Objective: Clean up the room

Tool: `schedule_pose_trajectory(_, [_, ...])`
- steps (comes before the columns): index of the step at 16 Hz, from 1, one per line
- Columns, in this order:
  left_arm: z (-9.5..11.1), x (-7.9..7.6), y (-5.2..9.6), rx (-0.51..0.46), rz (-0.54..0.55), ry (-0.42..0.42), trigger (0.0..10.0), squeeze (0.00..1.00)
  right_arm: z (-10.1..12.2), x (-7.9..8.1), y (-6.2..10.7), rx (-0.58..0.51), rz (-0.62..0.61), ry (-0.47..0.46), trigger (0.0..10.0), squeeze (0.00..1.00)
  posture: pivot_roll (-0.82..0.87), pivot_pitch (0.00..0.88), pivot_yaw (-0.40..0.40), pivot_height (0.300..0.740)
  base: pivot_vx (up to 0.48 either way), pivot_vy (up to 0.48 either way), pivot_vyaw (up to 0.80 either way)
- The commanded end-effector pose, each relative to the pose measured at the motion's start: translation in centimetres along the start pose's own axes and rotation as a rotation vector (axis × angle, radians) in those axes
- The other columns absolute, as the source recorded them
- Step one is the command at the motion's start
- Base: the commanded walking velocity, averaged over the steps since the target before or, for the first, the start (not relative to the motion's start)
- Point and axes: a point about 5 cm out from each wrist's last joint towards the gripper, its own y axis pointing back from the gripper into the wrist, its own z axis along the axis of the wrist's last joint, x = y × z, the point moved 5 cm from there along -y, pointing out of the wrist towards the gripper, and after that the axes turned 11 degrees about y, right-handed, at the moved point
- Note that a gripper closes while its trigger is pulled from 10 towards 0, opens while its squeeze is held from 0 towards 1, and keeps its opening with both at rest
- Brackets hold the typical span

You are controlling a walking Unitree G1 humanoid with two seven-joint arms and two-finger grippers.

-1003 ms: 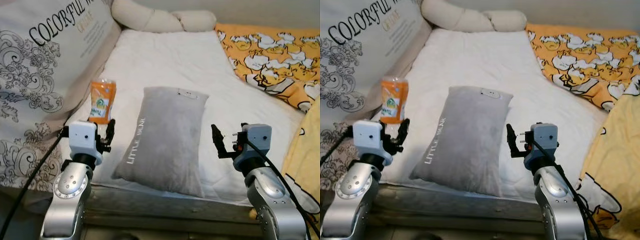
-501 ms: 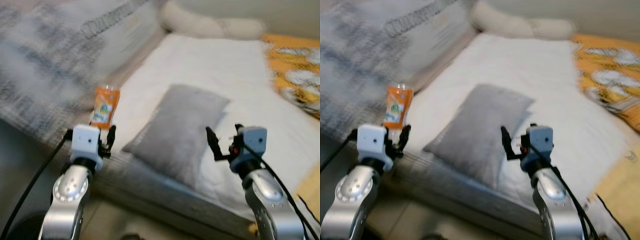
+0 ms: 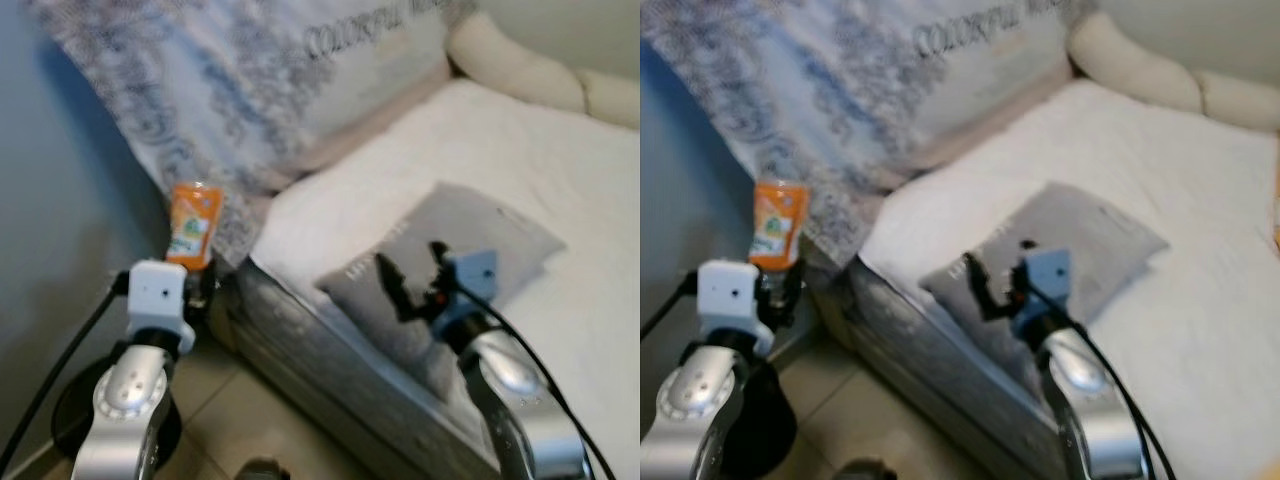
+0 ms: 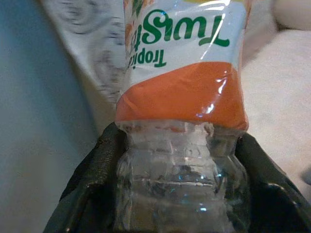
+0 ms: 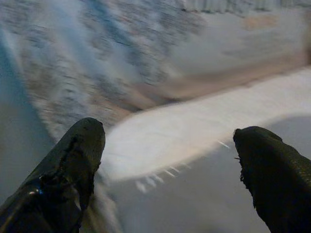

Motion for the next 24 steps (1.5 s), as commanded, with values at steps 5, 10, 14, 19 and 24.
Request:
schedule_pose_trajectory(5, [0.2, -0.1, 0.4, -0.003, 0.001, -0.005, 10.0, 0.00, -1.8, -0.4, 0.6, 0.069, -0.002, -0.017, 10.0, 0.00, 0.10, 0.000, 0.006, 0.740, 0.000, 0.000, 0.80])
schedule_pose_trajectory(10, [0.9, -0.9, 0.0, -0.024, -0.061, -0.020, 10.0, 0.00, -2.3, -0.5, 0.7, 0.083, -0.016, -0.033, 10.0, 0.00, 0.10, 0.000, 0.019, 0.740, 0.000, 0.000, 0.80])
schedule_pose_trajectory(14, [0.6, -1.0, 0.1, -0.014, -0.071, -0.013, 10.0, 0.00, -2.8, -0.5, 0.9, 0.101, -0.032, -0.024, 10.0, 0.00, 0.09, 0.000, 0.031, 0.740, 0.277, 0.000, 0.80])
schedule_pose_trajectory(19, [0.2, -0.9, 0.6, 0.000, -0.058, 0.007, 10.0, 0.00, -3.7, -0.5, 1.0, 0.148, -0.032, 0.036, 10.0, 0.00, 0.08, 0.011, 0.016, 0.740, 0.336, 0.000, 0.00])
schedule_pose_trajectory(24, [-0.5, -0.8, 1.2, 0.017, -0.046, 0.016, 10.0, 0.00, -3.9, -0.1, 1.1, 0.159, 0.010, 0.057, 10.0, 0.00, 0.08, 0.024, -0.001, 0.740, 0.352, 0.000, 0.48])
